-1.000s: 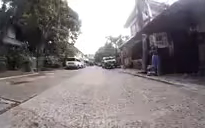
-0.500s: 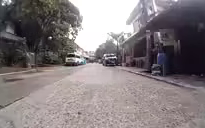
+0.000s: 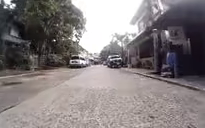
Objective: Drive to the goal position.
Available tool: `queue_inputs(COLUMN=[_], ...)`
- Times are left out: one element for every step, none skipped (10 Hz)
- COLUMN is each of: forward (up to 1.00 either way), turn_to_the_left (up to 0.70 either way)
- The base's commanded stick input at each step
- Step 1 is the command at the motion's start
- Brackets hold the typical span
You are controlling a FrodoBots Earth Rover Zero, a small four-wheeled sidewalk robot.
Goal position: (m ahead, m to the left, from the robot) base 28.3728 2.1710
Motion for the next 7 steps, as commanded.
queue_inputs(forward=[0.70, 0.70, 0.70, 0.70, 0.70, 0.70, 0.70], turn_to_the_left=[0.00, 0.00, 0.00, 0.00, 0.00, 0.00, 0.00])
